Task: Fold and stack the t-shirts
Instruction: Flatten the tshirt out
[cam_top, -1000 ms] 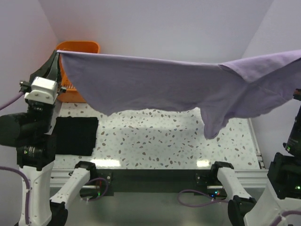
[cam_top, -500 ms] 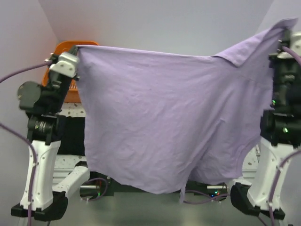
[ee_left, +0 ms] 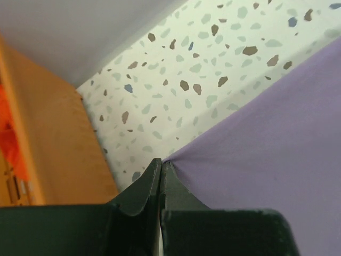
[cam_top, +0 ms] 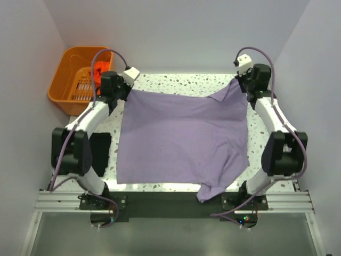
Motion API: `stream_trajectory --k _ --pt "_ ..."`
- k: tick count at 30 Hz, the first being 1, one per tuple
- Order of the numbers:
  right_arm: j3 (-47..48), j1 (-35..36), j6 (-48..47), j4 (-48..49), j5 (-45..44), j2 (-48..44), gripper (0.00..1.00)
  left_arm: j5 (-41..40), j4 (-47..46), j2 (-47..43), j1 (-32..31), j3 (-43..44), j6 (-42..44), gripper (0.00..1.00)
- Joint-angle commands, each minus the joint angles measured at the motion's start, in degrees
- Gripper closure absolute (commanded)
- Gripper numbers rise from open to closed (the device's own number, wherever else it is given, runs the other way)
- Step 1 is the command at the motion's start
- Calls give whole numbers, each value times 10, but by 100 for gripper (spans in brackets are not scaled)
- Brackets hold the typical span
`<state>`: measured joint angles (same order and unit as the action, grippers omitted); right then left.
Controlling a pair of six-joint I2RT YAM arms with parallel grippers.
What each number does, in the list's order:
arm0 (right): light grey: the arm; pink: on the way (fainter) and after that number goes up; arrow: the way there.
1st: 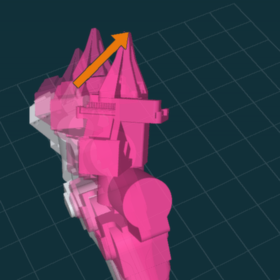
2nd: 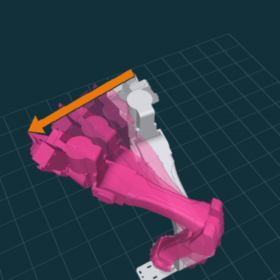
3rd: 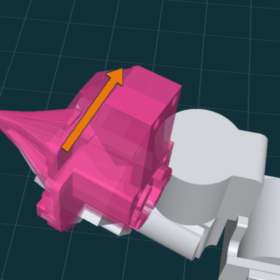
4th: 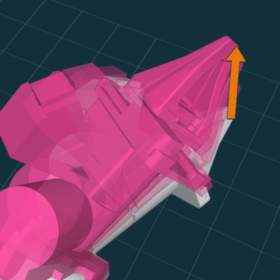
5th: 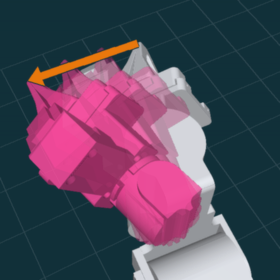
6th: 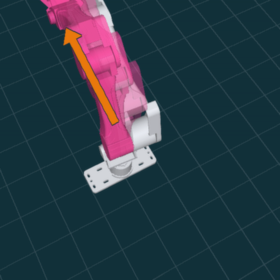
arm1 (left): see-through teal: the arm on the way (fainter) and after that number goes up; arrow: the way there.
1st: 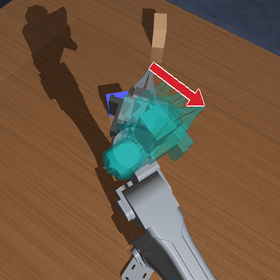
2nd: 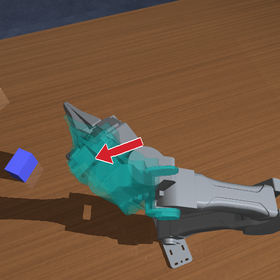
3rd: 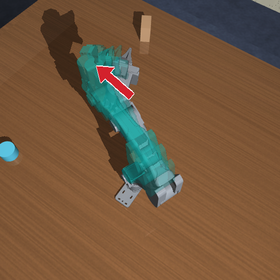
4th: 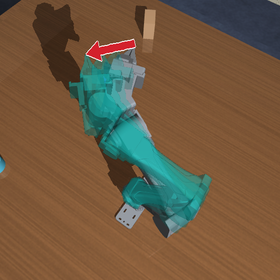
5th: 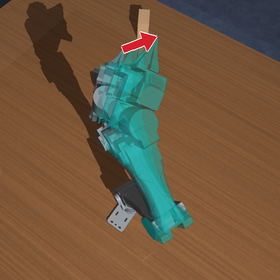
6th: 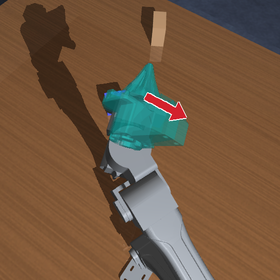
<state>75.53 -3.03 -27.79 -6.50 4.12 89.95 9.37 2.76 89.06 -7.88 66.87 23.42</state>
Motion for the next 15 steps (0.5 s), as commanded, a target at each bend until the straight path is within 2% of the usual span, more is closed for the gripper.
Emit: stream_trajectory --k 1,7,10,15 --pt "50 15 -22 119 -65 79 100 -21 -63 110 3 96 -6 100" --pt "159 16 -19 114 -106 245 100 -39 -44 273 3 228 12 100" --pt "240 18 -14 92 -107 305 100 -51 -45 320 4 264 25 100" --pt "308 20 -12 69 -106 355 100 -54 -58 358 6 288 37 100"
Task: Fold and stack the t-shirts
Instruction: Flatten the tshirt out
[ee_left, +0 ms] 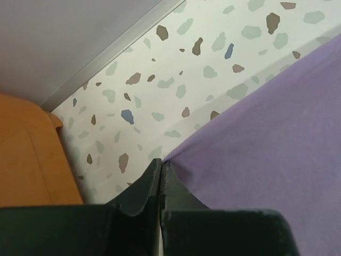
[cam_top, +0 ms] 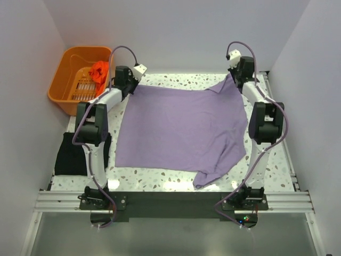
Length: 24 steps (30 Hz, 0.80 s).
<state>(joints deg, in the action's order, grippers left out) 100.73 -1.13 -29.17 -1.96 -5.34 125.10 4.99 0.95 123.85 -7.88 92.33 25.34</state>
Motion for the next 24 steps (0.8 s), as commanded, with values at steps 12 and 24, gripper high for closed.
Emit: stream_trajectory --k 12,24 --pt "256 7 29 -166 -33 103 56 -33 36 83 19 169 -16 57" --pt "168 7 36 -524 52 -97 40 132 213 -117 35 31 -28 36"
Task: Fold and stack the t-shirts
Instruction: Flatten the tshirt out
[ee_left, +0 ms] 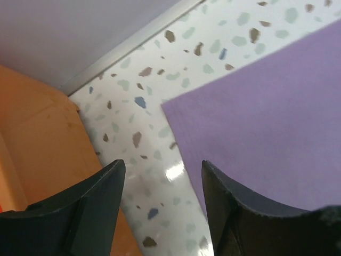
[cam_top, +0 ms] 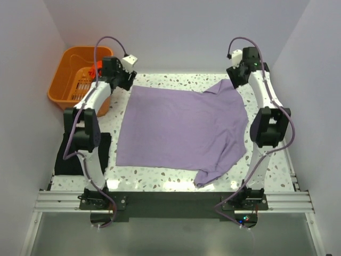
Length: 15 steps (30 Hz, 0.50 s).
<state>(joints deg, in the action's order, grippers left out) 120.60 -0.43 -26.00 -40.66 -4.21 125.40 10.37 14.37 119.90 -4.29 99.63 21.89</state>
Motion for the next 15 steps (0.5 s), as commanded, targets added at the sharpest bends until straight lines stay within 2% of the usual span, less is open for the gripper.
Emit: stream_trajectory --k 1,4,7,11,15 --pt "-63 0 2 -184 64 -109 43 102 97 -98 -1 -57 20 35" --pt "-146 0 -12 -245 91 -146 51 129 155 -139 -1 -123 30 32" --pt "-244 0 -19 -257 98 -182 58 149 174 -171 -1 -184 32 33" --pt "-361 0 -43 -236 86 -217 67 159 202 -207 -2 -267 36 35" --pt "-454 0 -56 -196 64 -220 70 156 200 -237 -2 -327 31 36"
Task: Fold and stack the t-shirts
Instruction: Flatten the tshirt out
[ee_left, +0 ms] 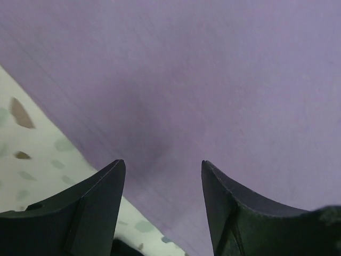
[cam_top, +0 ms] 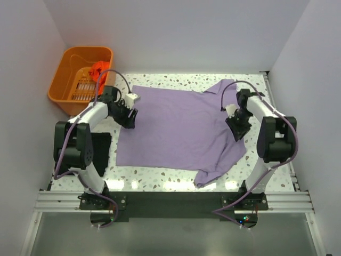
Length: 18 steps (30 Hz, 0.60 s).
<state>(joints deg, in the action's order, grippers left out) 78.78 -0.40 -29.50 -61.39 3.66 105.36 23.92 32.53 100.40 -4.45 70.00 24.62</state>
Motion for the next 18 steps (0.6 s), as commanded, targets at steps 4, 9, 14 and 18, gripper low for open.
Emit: stream_trajectory --k 4,9,14,18 --pt "-68 0 -28 73 -62 14 72 -18 2 -27 0 -52 -13 37" --pt "-28 0 -43 146 -147 97 75 -70 -7 38 1 -28 -42 40" --pt "81 -12 -59 181 -219 171 77 -110 -10 95 1 19 -62 43" --pt "162 -19 -79 175 -239 188 75 -121 -7 117 1 49 -69 43"
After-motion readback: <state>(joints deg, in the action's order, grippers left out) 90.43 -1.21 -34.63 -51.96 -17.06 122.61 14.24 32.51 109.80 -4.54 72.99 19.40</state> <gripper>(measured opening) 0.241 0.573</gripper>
